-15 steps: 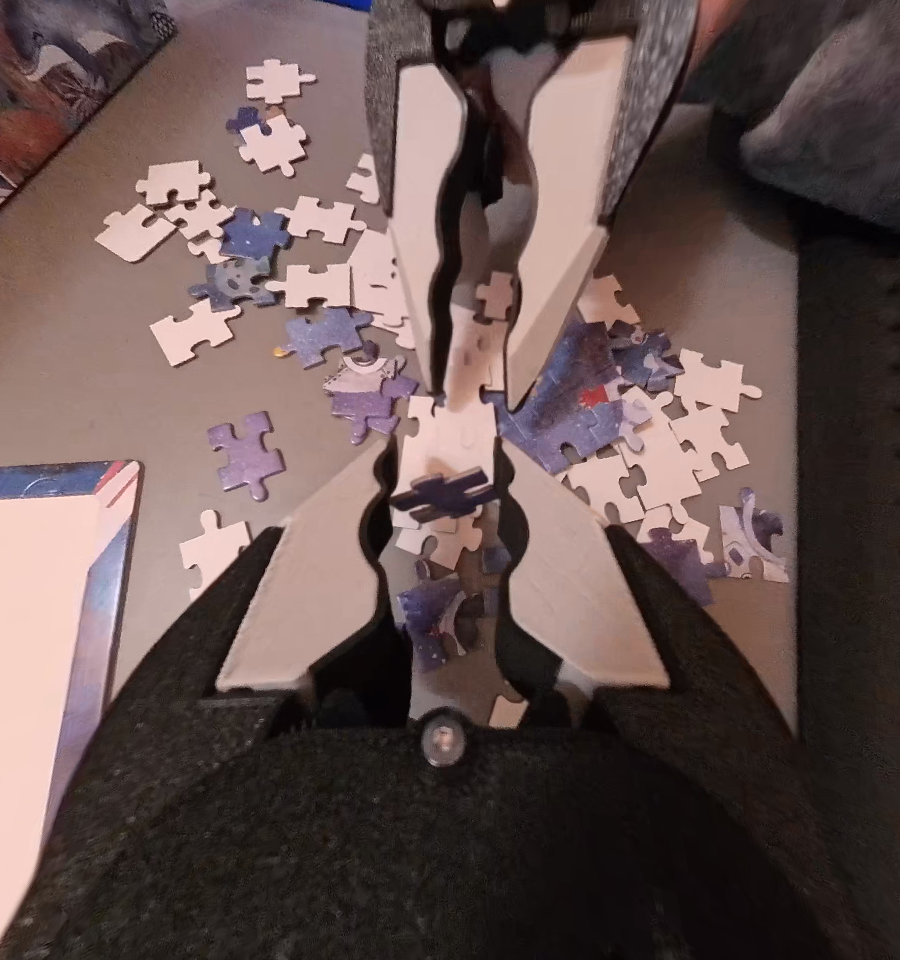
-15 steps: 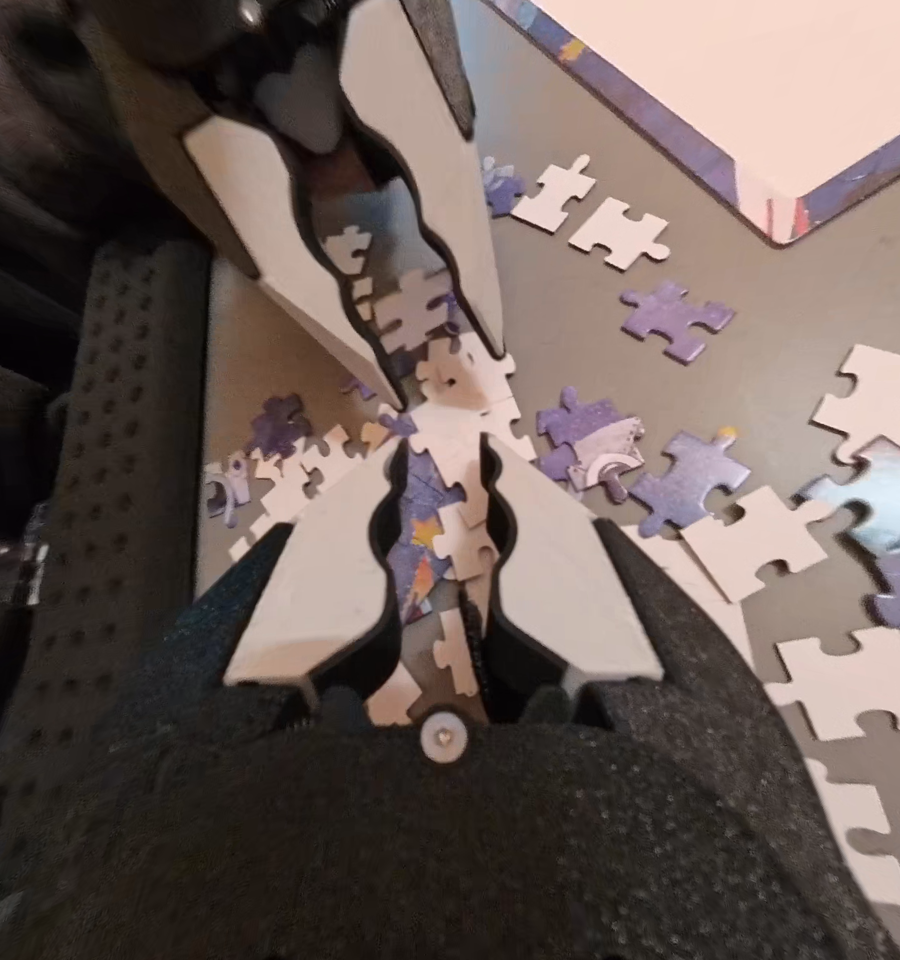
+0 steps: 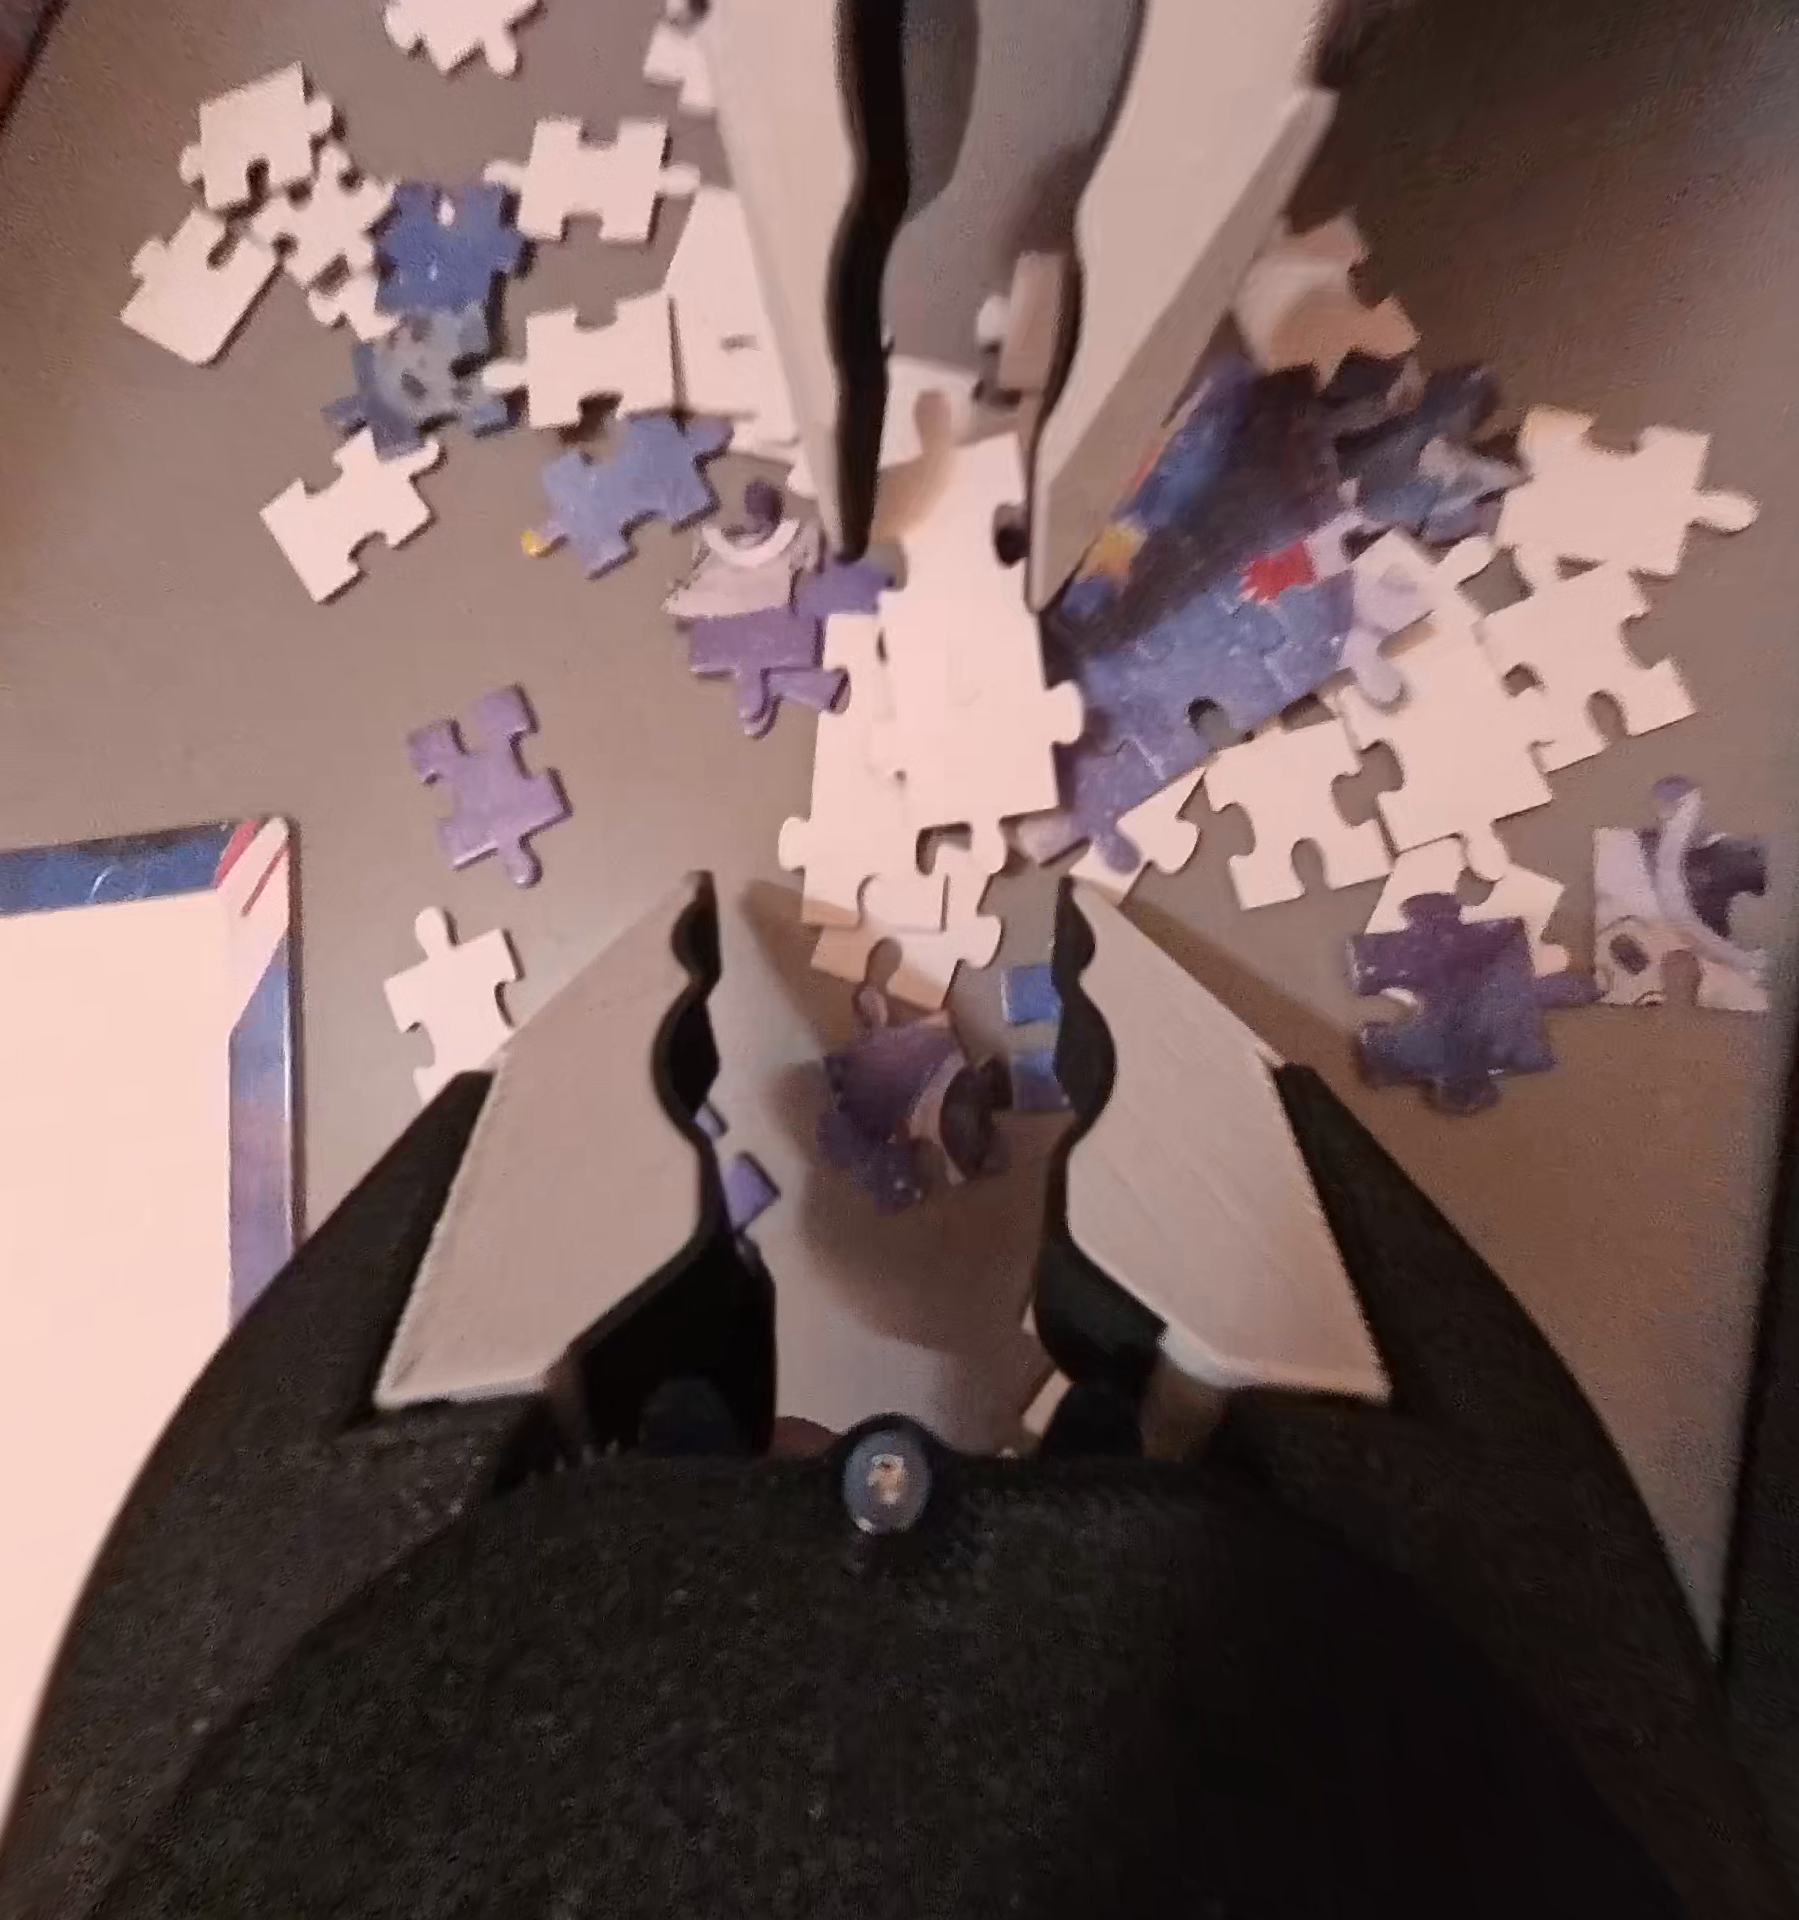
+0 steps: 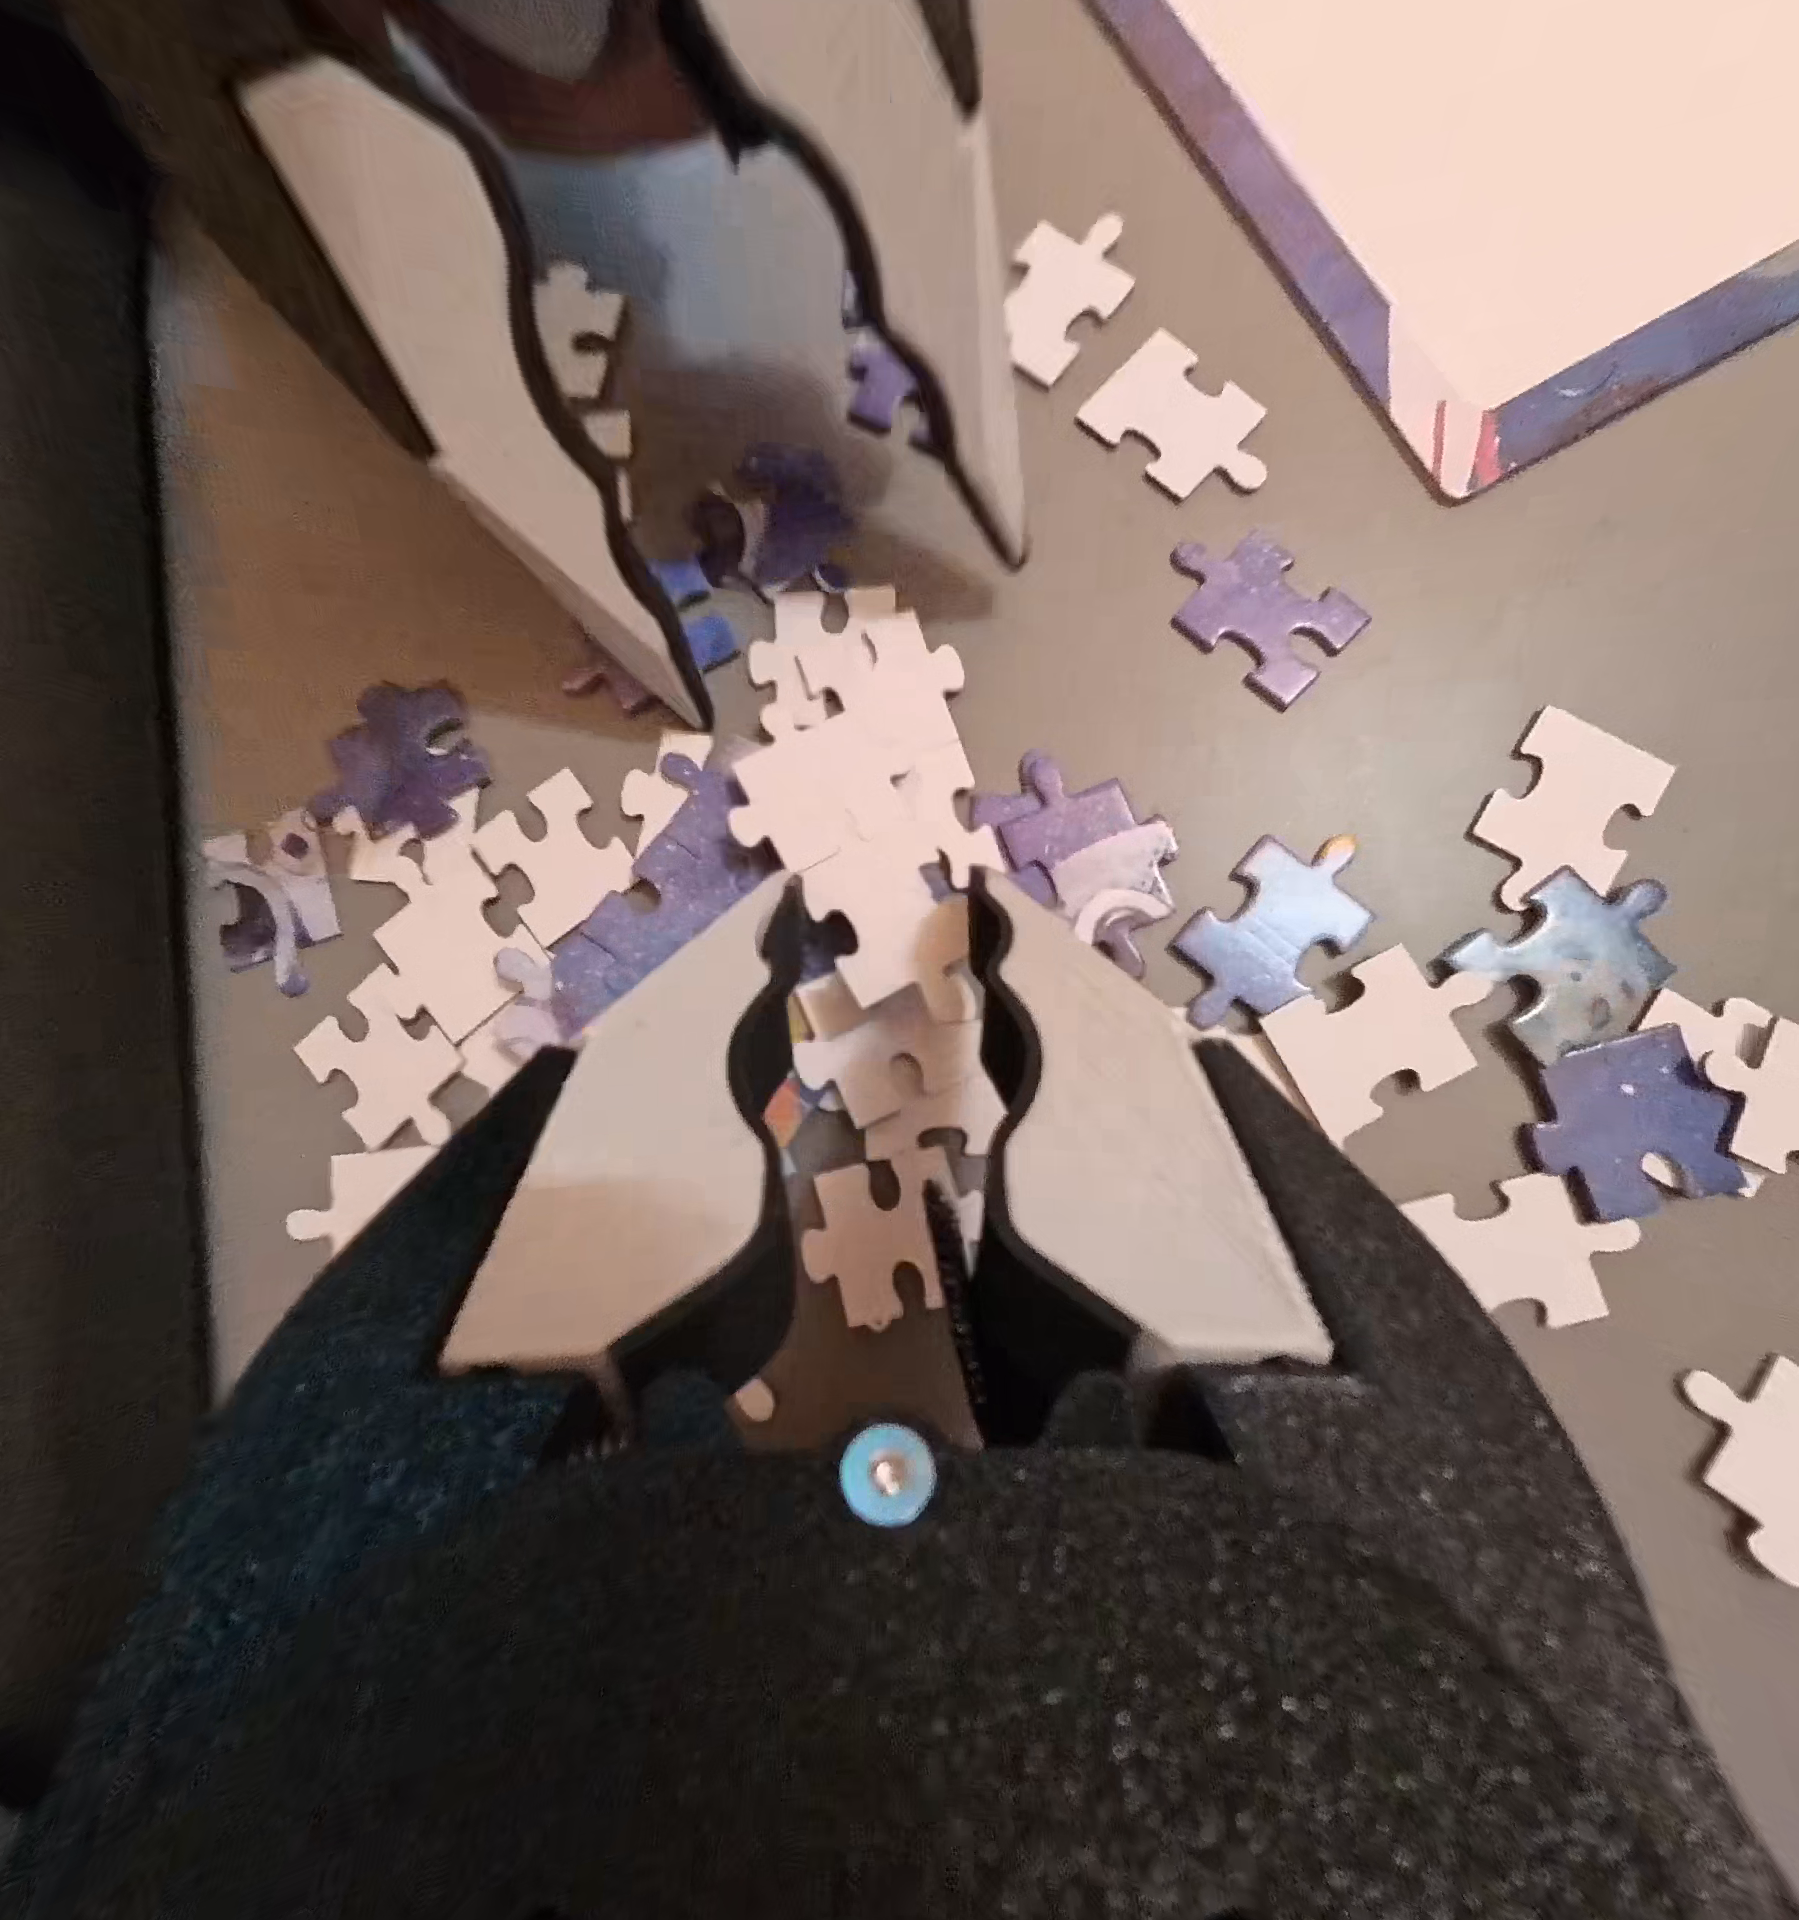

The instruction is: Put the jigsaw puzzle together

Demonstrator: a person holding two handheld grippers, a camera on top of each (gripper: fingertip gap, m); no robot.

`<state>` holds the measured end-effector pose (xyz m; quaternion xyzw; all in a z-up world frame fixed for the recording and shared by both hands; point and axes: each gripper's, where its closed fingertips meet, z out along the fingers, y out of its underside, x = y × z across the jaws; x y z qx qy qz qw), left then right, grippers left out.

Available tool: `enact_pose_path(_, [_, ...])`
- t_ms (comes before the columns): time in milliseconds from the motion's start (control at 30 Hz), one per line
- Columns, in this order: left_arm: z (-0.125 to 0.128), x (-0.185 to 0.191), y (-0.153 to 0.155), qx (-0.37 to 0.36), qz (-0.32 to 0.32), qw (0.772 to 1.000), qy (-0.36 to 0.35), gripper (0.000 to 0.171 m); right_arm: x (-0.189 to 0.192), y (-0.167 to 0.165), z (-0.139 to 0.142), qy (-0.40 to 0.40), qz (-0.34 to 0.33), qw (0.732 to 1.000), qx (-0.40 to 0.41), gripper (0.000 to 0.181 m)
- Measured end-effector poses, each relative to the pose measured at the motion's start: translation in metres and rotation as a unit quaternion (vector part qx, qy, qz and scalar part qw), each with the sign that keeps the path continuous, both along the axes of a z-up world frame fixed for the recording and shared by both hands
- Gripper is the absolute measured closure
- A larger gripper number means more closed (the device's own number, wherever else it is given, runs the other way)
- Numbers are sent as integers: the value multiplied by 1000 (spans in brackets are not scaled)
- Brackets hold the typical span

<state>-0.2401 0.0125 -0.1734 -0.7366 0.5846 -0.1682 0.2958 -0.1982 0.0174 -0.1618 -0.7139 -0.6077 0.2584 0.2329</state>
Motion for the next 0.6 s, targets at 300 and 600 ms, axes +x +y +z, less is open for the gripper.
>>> enact_pose_path(300, [0, 15, -1, -38, 7, 999, -32, 167, 2, 18, 55, 153, -54, 986, -43, 150])
enact_pose_path(600, [72, 26, 17, 156, 3, 976, -151, 152, -11, 10, 57, 184, -37, 978, -89, 181])
